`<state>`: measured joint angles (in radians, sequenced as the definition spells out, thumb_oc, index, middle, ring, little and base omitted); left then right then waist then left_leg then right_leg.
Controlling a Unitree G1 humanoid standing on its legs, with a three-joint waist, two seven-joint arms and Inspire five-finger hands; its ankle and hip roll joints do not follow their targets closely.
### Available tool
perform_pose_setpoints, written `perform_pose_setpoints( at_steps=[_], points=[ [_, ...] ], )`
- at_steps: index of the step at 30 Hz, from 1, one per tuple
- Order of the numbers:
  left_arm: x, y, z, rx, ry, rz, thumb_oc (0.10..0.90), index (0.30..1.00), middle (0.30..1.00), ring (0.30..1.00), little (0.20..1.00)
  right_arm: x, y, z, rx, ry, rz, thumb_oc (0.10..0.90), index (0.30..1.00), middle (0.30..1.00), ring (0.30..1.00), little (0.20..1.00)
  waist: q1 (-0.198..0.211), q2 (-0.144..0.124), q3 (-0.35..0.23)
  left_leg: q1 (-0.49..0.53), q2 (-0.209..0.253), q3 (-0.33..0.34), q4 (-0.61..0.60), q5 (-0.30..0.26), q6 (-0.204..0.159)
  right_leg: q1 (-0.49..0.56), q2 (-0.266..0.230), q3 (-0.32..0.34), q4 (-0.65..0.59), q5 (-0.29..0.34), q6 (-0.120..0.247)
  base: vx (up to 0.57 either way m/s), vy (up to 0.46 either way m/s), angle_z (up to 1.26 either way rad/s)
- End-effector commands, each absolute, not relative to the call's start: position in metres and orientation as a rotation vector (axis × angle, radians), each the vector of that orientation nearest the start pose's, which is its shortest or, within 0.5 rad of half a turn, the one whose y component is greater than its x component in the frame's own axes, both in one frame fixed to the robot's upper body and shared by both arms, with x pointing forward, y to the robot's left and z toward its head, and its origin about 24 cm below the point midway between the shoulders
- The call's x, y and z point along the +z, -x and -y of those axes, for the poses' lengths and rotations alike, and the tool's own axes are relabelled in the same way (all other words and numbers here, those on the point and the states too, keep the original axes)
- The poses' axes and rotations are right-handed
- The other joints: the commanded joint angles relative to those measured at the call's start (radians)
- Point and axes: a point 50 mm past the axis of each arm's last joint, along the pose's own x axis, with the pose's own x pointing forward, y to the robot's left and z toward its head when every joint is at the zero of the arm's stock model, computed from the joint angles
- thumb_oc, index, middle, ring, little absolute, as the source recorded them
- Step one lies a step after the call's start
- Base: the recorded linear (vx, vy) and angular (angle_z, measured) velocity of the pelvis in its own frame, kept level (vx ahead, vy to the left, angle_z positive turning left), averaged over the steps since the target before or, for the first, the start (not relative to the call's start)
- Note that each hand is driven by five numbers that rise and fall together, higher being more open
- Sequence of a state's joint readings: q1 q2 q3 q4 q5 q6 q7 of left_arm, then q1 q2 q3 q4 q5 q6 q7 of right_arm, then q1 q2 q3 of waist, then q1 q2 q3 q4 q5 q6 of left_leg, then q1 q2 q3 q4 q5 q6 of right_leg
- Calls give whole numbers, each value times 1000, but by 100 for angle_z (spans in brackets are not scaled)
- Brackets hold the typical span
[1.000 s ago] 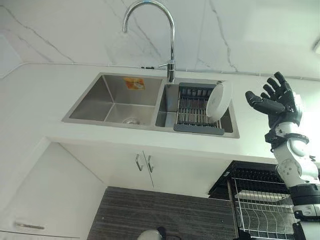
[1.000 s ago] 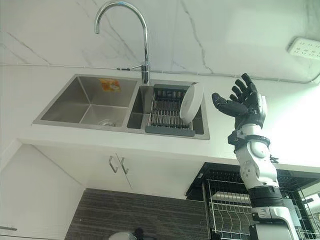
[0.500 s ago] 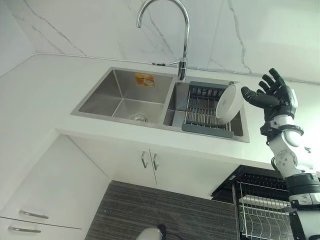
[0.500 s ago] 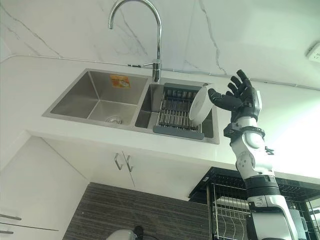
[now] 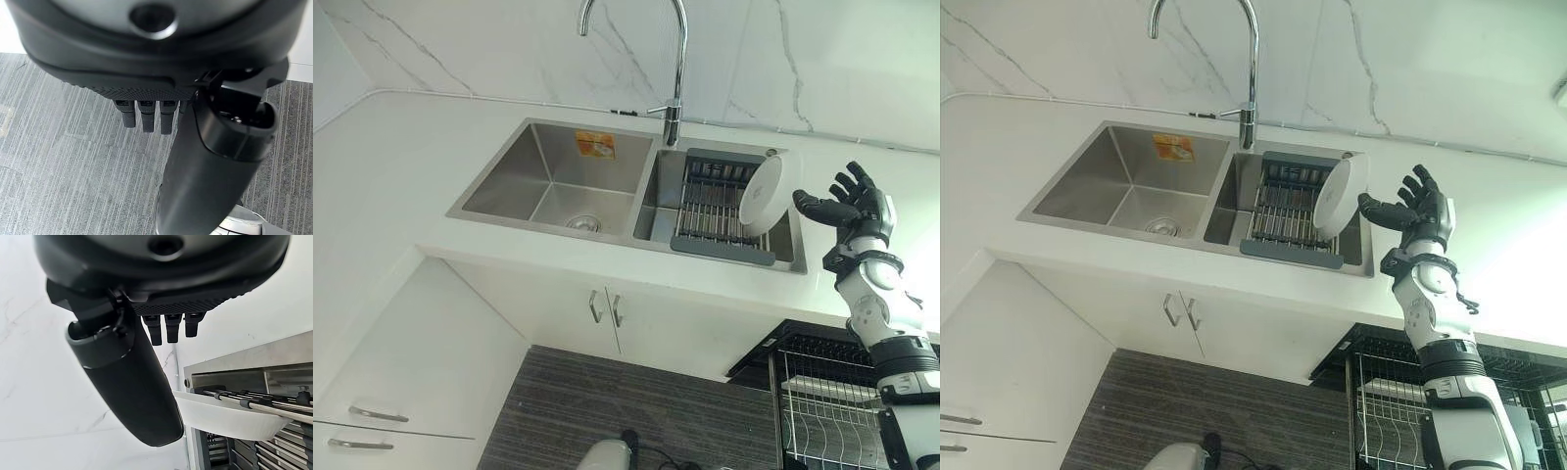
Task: Place the dishes in the dishwasher.
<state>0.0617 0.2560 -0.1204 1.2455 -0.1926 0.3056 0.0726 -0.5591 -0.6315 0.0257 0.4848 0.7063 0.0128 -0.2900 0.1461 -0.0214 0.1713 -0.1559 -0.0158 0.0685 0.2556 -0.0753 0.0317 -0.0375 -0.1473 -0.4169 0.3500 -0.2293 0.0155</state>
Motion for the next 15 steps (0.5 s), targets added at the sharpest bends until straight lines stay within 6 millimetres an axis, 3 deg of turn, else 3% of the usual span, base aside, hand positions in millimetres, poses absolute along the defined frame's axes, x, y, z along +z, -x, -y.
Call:
perform_pose_setpoints(
  at_steps=[1, 15],
  points=[
    [-165, -1, -258, 301, -218, -1697, 800, 900, 900, 900, 900, 216, -347, 297, -391, -87, 408, 800, 900, 900, 900, 900, 20, -11, -64, 17, 49, 28, 44, -155, -74, 23, -28, 42, -50, -14, 104, 16, -1, 5],
    [-164, -1, -261, 311, -224, -1695, 800, 900, 900, 900, 900, 222, -351, 280, -290, -104, 422, 800, 900, 900, 900, 900, 29, -13, -53, 15, 43, 13, 44, -149, -70, 25, -27, 39, -50, -10, 101, 13, -8, 0]
  ],
)
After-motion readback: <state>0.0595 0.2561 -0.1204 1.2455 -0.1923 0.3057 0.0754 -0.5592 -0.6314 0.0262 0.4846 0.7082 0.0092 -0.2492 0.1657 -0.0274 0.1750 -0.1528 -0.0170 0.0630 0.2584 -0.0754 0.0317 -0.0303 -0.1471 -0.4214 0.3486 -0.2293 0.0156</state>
